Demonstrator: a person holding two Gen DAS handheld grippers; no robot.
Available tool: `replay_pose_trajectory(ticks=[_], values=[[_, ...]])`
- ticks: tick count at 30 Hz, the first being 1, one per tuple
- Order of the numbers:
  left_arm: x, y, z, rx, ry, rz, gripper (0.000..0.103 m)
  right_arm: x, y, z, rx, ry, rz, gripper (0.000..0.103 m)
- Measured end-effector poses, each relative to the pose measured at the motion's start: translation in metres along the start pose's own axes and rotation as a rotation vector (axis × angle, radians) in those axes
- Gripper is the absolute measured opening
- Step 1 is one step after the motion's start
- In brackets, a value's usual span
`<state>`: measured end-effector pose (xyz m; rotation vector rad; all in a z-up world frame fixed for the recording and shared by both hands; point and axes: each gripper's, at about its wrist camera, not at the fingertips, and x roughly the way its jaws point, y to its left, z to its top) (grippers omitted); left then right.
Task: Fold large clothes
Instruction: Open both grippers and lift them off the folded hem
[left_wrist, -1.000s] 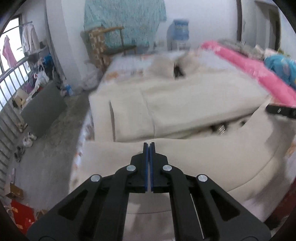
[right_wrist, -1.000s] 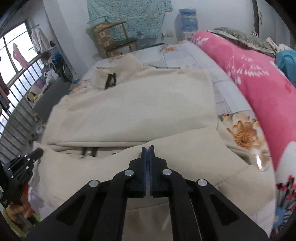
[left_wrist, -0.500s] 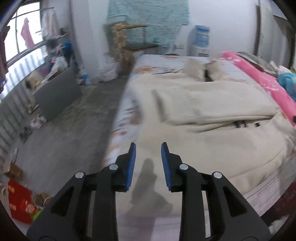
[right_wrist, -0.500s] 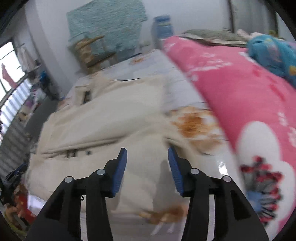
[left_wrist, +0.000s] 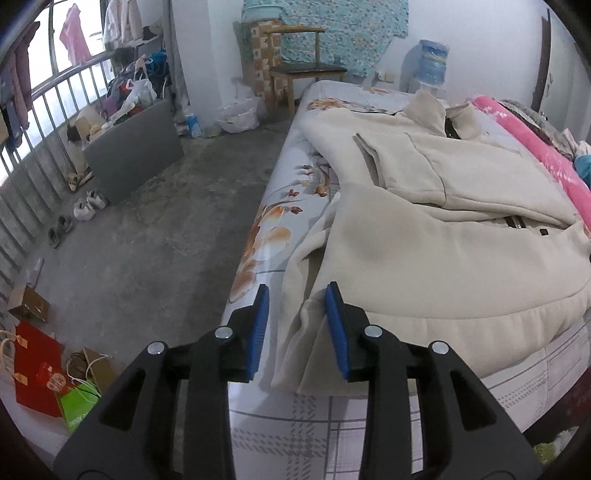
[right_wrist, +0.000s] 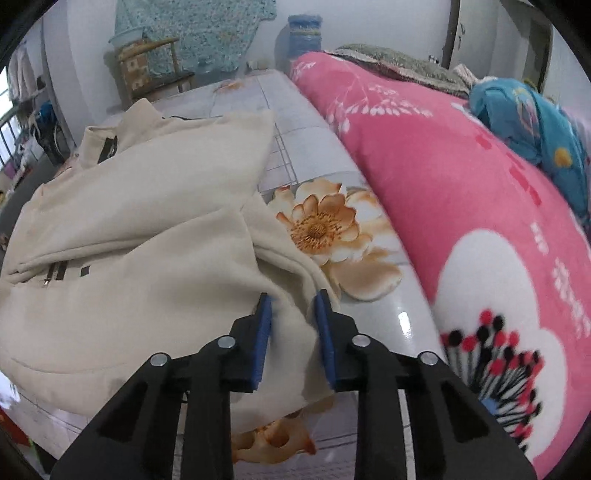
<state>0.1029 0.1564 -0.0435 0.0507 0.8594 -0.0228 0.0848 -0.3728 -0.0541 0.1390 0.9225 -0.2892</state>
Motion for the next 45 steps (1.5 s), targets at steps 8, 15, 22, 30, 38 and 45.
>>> replay_pose_trajectory(ticks=[8,15,22,30,38,45], values=[[-0.013,0.006,0.004,0.011,-0.039,-0.05,0.033,-0.037,-0.028,0.008,0.136,-0.059,0.068,0.024],[-0.007,-0.019,0.024,0.063,-0.052,-0.153,0.033,-0.011,0.043,0.014,-0.092,0.022,0.25,0.024],[0.018,-0.022,0.026,0.035,0.032,-0.147,0.031,0.008,0.004,0.034,0.134,0.003,0.173,0.013],[-0.025,-0.043,0.039,0.11,-0.065,-0.277,0.05,-0.043,0.058,0.004,-0.074,0.014,0.302,0.046],[-0.001,-0.121,0.001,0.334,0.054,-0.293,0.063,-0.049,0.14,-0.044,-0.332,0.057,0.346,0.057],[0.001,-0.112,0.002,0.301,0.053,-0.315,0.066,-0.059,0.148,-0.05,-0.33,0.008,0.3,0.06]])
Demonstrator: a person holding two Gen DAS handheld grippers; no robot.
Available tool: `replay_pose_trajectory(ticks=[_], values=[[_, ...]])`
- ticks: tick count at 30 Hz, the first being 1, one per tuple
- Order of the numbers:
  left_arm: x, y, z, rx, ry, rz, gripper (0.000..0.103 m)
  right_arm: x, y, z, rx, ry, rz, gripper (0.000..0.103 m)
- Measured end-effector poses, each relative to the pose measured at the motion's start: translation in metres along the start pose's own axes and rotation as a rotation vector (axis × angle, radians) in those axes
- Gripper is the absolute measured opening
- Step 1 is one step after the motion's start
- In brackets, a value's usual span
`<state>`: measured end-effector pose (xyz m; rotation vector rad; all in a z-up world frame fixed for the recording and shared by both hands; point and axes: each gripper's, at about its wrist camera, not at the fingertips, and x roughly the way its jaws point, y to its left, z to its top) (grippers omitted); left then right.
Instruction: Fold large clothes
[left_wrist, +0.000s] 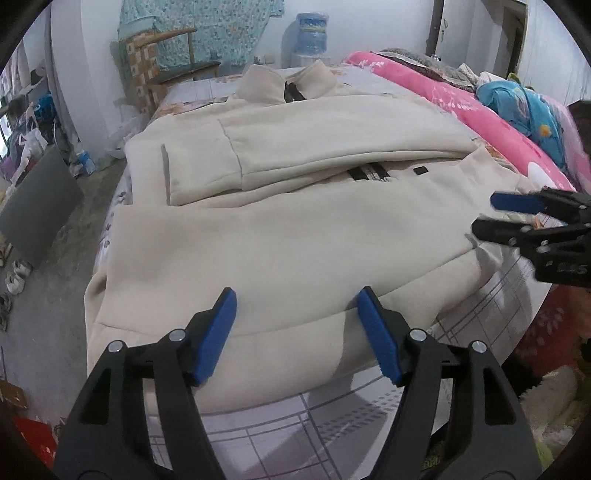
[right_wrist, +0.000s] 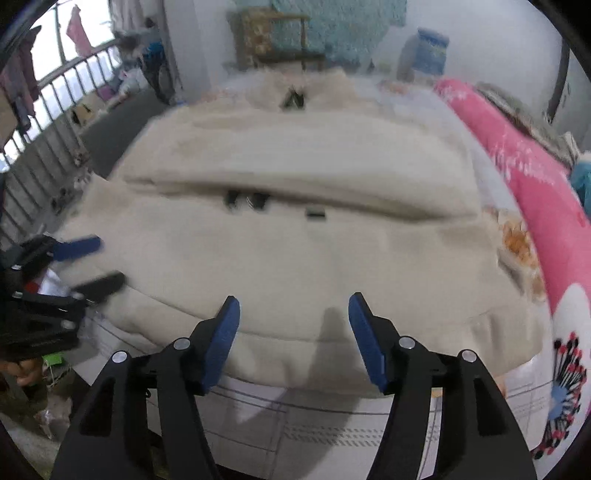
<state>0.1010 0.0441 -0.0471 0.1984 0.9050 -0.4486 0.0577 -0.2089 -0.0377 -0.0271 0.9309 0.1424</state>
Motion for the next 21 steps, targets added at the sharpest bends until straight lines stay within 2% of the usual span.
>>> replay_pose_trajectory(ticks=[3,6,10,12,15,18,21], values=[[-0.003,0.002,-0.002,-0.012,0.002,0.003,0.066,-0.008,0.015,-0.002,-0.048,-0.046,0.076,0.06],[-0.003,0.004,-0.001,-0.038,0.006,-0.001,0.066,0.018,0.027,-0.011,-0.083,0.028,0.044,0.063],[-0.011,0.01,0.004,-0.075,-0.006,0.011,0.066,0.013,0.019,-0.005,-0.052,0.014,0.061,0.064],[-0.022,0.018,0.006,-0.097,-0.034,0.026,0.068,0.006,0.013,0.0,-0.041,-0.009,0.039,0.064],[-0.024,0.031,0.008,-0.126,-0.034,0.076,0.07,-0.002,-0.005,0.004,0.009,-0.039,-0.006,0.068],[-0.014,0.046,0.007,-0.184,0.016,0.114,0.071,-0.001,-0.027,0.006,0.079,-0.04,-0.049,0.074],[-0.002,0.061,0.003,-0.256,0.058,0.115,0.071,0.015,-0.043,0.002,0.13,0.01,-0.087,0.077]])
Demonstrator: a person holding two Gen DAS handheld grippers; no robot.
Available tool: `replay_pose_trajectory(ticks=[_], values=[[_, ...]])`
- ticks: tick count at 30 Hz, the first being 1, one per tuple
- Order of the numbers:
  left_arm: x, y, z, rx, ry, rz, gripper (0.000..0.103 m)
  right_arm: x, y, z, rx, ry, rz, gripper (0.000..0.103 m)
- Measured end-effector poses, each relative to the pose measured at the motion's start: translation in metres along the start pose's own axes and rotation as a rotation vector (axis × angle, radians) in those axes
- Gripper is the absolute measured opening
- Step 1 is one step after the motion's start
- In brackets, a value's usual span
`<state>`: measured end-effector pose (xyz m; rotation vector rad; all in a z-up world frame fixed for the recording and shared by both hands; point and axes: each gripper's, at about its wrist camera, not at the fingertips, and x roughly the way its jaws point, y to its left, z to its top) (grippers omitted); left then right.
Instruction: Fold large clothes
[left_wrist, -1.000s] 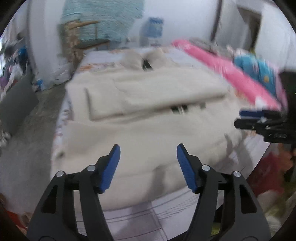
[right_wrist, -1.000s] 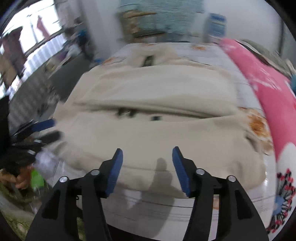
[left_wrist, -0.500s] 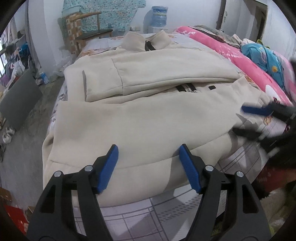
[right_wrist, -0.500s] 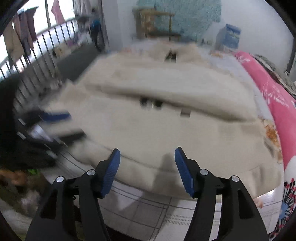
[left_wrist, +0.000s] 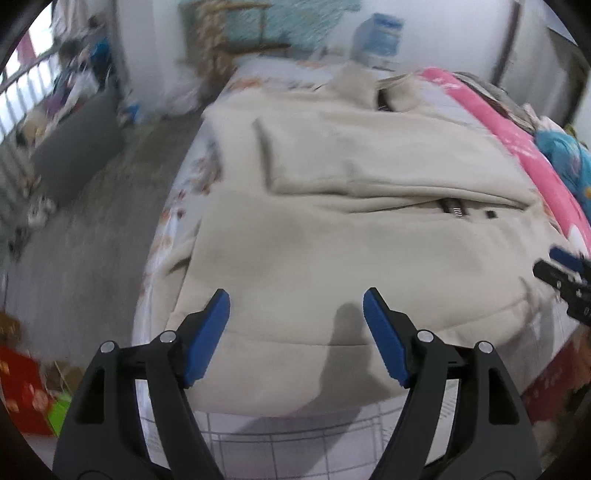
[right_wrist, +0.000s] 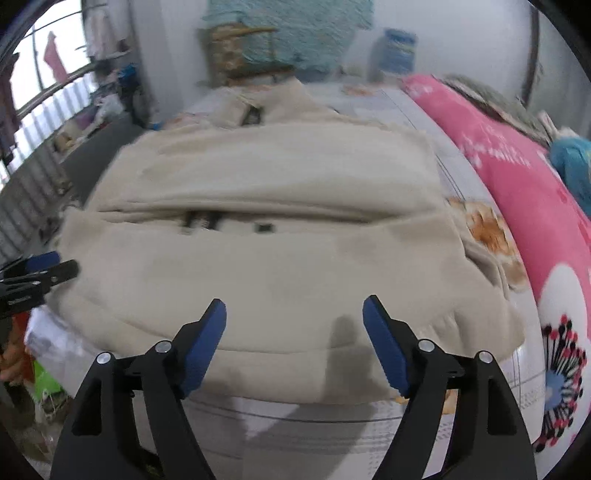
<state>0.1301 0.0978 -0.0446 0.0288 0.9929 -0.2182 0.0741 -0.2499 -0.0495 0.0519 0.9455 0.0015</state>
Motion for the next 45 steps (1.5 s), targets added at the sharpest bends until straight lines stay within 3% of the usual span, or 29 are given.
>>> replay_pose_trajectory(ticks=[5,12,17,21,24,45], values=[[0.005,-0.008,0.003,0.013,0.006,0.051,0.077,0.015,-0.006,0.005,0.038,0.043,0.017,0.08],[0.007,-0.012,0.004,0.013,0.028,0.084,0.082,0.002,-0.008,0.02,0.045,-0.023,0.058,0.082],[0.008,-0.014,0.006,-0.001,0.039,0.103,0.084,0.015,-0.003,0.027,0.03,0.003,0.066,0.083],[0.011,-0.015,0.009,-0.009,0.048,0.11,0.085,0.033,0.003,0.024,-0.012,0.062,0.034,0.09],[0.011,-0.015,0.01,-0.011,0.053,0.115,0.085,0.036,0.009,0.022,-0.052,0.058,-0.011,0.097],[0.016,-0.016,0.015,-0.018,0.069,0.129,0.089,0.036,0.009,0.021,-0.019,0.066,-0.033,0.097]])
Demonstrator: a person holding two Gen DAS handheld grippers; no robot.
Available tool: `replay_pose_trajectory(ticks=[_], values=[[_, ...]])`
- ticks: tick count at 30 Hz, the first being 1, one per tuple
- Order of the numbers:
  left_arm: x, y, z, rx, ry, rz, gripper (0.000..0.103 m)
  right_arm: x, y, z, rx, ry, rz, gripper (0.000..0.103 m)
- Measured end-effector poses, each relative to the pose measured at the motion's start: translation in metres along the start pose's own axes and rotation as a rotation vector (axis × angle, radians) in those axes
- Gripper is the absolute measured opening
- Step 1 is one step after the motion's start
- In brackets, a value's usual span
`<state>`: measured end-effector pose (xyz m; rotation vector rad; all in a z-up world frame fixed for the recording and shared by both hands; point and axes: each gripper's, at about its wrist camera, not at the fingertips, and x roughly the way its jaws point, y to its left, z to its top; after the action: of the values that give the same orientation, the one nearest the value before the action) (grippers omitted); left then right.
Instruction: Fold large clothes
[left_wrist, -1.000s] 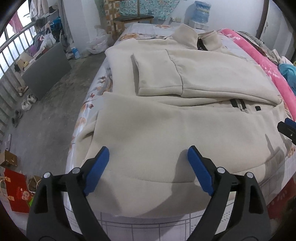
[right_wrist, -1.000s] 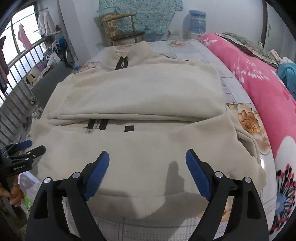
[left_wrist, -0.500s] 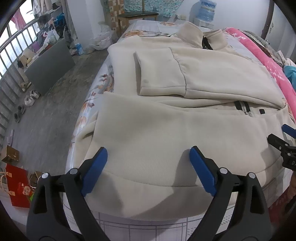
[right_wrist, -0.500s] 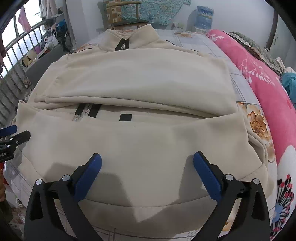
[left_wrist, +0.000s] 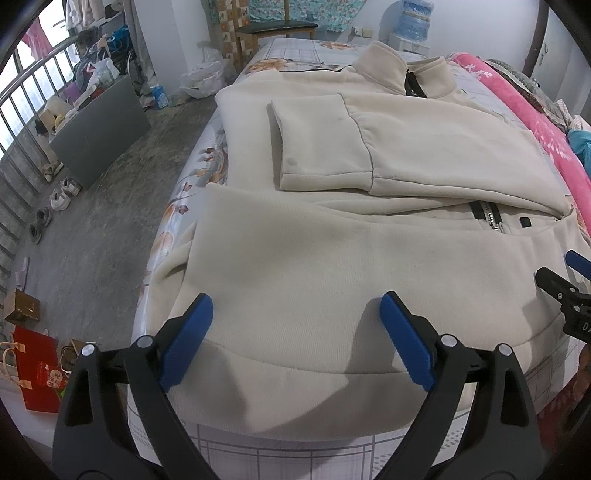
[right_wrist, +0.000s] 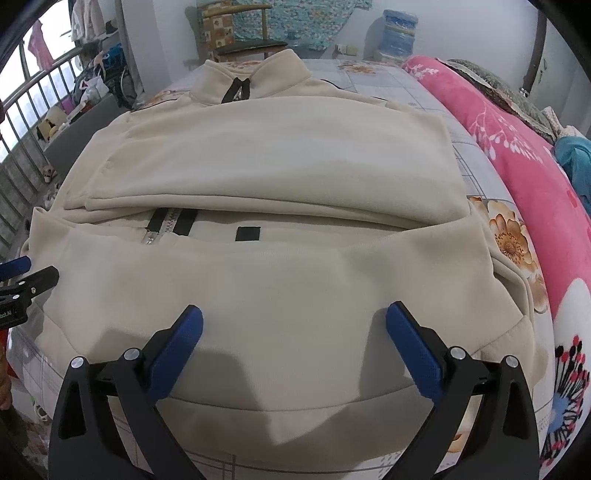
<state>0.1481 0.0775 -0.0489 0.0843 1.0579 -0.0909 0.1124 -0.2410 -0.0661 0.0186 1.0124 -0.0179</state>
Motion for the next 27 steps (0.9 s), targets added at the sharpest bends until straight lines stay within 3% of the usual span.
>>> replay_pose_trajectory(ticks=[18,27], values=[[-0.002,-0.002,0.001,0.013,0.0,0.011,0.089,0.001,0.0,0.0,0.0,0.008,-0.002,0.097],[-0.03,0.001,0.012,0.019,-0.072,0.027,0.089,0.001,0.0,0.0,0.0,0.012,-0.002,0.097]])
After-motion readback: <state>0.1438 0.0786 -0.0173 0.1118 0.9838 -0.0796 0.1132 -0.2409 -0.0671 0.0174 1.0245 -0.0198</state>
